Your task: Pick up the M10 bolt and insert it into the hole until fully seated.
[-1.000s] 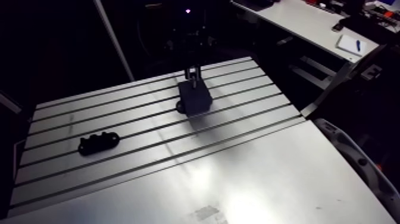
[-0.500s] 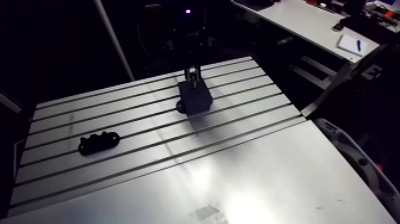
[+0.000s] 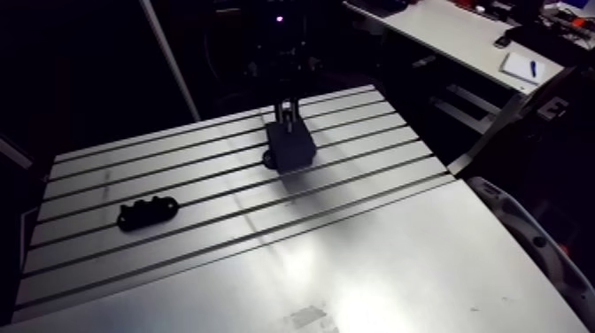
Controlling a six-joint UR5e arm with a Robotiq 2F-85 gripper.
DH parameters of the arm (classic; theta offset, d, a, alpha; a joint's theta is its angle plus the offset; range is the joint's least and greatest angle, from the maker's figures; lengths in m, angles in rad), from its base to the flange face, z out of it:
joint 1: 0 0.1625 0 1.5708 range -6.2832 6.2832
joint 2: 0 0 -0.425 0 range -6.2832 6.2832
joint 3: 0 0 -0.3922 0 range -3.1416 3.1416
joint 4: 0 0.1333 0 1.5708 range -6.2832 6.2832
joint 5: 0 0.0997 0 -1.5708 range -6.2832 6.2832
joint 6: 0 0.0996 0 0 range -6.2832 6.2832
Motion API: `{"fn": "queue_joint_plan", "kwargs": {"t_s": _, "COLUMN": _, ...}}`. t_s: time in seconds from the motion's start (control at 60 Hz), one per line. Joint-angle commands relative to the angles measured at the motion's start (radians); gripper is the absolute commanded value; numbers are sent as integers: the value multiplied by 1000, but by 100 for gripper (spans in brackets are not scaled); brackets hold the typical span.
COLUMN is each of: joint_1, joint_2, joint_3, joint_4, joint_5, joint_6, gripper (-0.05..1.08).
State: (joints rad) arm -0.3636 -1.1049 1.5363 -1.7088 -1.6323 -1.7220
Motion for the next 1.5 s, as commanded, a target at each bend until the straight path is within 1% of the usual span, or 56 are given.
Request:
{"fn": "queue_joint_plan", "kwargs": {"t_s": 0.017, "joint_1": 0, "joint_2": -2, "joint_3": 5, "joint_4": -2, "joint_5": -1, "joint_6": 0, "gripper": 108}}
{"fn": "queue_joint_plan", "kwargs": {"t_s": 0.267, "joint_1": -2, "joint_2": 0, "joint_3": 19, "joint_4": -7, "joint_5": 2, "joint_6": 0, "gripper": 108}}
{"fn": "queue_joint_plan", "kwargs": {"t_s": 0.533, "joint_1": -3, "joint_2": 1, "joint_3": 26, "joint_4": -12, "joint_5": 1, "joint_6": 6, "gripper": 108}}
{"fn": "queue_joint_plan", "kwargs": {"t_s": 0.567, "joint_1": -3, "joint_2": 1, "joint_3": 26, "joint_4": -19, "joint_5": 0, "joint_6": 5, "gripper": 103}}
{"fn": "queue_joint_plan", "kwargs": {"t_s": 0.583, "joint_1": -3, "joint_2": 1, "joint_3": 26, "joint_4": -19, "joint_5": 0, "joint_6": 5, "gripper": 103}}
{"fn": "queue_joint_plan", "kwargs": {"t_s": 0.6, "joint_1": -3, "joint_2": 0, "joint_3": 26, "joint_4": -26, "joint_5": -1, "joint_6": 5, "gripper": 97}}
{"fn": "queue_joint_plan", "kwargs": {"t_s": 0.617, "joint_1": -3, "joint_2": 0, "joint_3": 26, "joint_4": -26, "joint_5": -1, "joint_6": 5, "gripper": 97}}
{"fn": "queue_joint_plan", "kwargs": {"t_s": 0.633, "joint_1": -3, "joint_2": 0, "joint_3": 26, "joint_4": -29, "joint_5": -2, "joint_6": 5, "gripper": 85}}
{"fn": "queue_joint_plan", "kwargs": {"t_s": 0.65, "joint_1": -3, "joint_2": 0, "joint_3": 26, "joint_4": -29, "joint_5": -2, "joint_6": 5, "gripper": 85}}
{"fn": "queue_joint_plan", "kwargs": {"t_s": 0.667, "joint_1": -3, "joint_2": 0, "joint_3": 26, "joint_4": -31, "joint_5": -7, "joint_6": 5, "gripper": 60}}
{"fn": "queue_joint_plan", "kwargs": {"t_s": 0.683, "joint_1": -3, "joint_2": 0, "joint_3": 26, "joint_4": -31, "joint_5": -7, "joint_6": 5, "gripper": 60}}
{"fn": "queue_joint_plan", "kwargs": {"t_s": 0.7, "joint_1": -2, "joint_2": 0, "joint_3": 26, "joint_4": -32, "joint_5": -9, "joint_6": 5, "gripper": 32}}
{"fn": "queue_joint_plan", "kwargs": {"t_s": 0.717, "joint_1": -2, "joint_2": 0, "joint_3": 26, "joint_4": -32, "joint_5": -9, "joint_6": 5, "gripper": 32}}
{"fn": "queue_joint_plan", "kwargs": {"t_s": 0.733, "joint_1": -2, "joint_2": -1, "joint_3": 26, "joint_4": -33, "joint_5": -10, "joint_6": 3, "gripper": 22}}
{"fn": "queue_joint_plan", "kwargs": {"t_s": 0.75, "joint_1": -2, "joint_2": -1, "joint_3": 26, "joint_4": -33, "joint_5": -10, "joint_6": 3, "gripper": 22}}
{"fn": "queue_joint_plan", "kwargs": {"t_s": 0.767, "joint_1": -2, "joint_2": -3, "joint_3": 27, "joint_4": -34, "joint_5": -10, "joint_6": 6, "gripper": 12}}
{"fn": "queue_joint_plan", "kwargs": {"t_s": 0.783, "joint_1": -2, "joint_2": -3, "joint_3": 27, "joint_4": -34, "joint_5": -10, "joint_6": 6, "gripper": 12}}
{"fn": "queue_joint_plan", "kwargs": {"t_s": 0.8, "joint_1": -2, "joint_2": -3, "joint_3": 29, "joint_4": -36, "joint_5": -10, "joint_6": 7, "gripper": 1}}
{"fn": "queue_joint_plan", "kwargs": {"t_s": 0.883, "joint_1": -2, "joint_2": -7, "joint_3": 30, "joint_4": -47, "joint_5": -8, "joint_6": 9, "gripper": 0}}
{"fn": "queue_joint_plan", "kwargs": {"t_s": 0.917, "joint_1": -2, "joint_2": -12, "joint_3": 32, "joint_4": -74, "joint_5": -11, "joint_6": 5, "gripper": 0}}
{"fn": "queue_joint_plan", "kwargs": {"t_s": 0.983, "joint_1": -2, "joint_2": -15, "joint_3": 32, "joint_4": -89, "joint_5": -13, "joint_6": 0, "gripper": 0}}
{"fn": "queue_joint_plan", "kwargs": {"t_s": 1.05, "joint_1": 0, "joint_2": -16, "joint_3": 32, "joint_4": -90, "joint_5": -16, "joint_6": 0, "gripper": 0}}
{"fn": "queue_joint_plan", "kwargs": {"t_s": 1.383, "joint_1": 0, "joint_2": -26, "joint_3": 32, "joint_4": -90, "joint_5": -14, "joint_6": -5, "gripper": 0}}
{"fn": "queue_joint_plan", "kwargs": {"t_s": 1.5, "joint_1": 7, "joint_2": -47, "joint_3": 32, "joint_4": -90, "joint_5": -14, "joint_6": -6, "gripper": 0}}
